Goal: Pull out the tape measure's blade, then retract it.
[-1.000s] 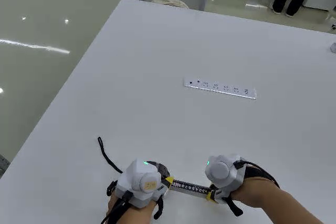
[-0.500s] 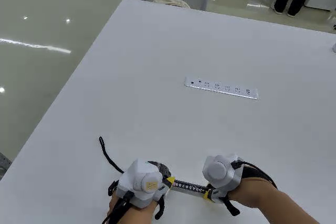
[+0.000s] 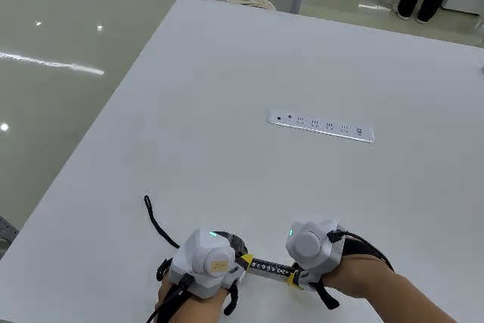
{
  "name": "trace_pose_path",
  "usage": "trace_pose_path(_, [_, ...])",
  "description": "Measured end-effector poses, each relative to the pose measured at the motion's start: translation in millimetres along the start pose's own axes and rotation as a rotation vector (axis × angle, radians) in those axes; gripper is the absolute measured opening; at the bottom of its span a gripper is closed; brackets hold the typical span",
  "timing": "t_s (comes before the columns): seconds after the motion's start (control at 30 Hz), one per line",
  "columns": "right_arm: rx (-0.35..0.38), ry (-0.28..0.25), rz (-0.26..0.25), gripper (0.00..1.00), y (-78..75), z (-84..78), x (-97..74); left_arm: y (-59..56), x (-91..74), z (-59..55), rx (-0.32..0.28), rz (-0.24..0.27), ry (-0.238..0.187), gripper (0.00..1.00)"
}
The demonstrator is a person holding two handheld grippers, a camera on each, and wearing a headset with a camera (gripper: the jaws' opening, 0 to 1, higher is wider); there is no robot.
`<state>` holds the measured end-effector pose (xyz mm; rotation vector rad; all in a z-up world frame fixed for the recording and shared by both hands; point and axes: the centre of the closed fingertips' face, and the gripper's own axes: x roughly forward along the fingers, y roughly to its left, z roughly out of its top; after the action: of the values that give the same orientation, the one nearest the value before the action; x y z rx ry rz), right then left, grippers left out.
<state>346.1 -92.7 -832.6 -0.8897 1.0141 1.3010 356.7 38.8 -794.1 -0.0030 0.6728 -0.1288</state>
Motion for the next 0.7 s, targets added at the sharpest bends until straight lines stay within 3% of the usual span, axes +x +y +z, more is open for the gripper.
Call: trace_pose_path(0.7, [-0.023, -0.047, 0.008, 0.14, 3.8, 25.5, 8.1, 0.1, 0.8, 1.2, -0.003, -0.004, -0.003, 0.60])
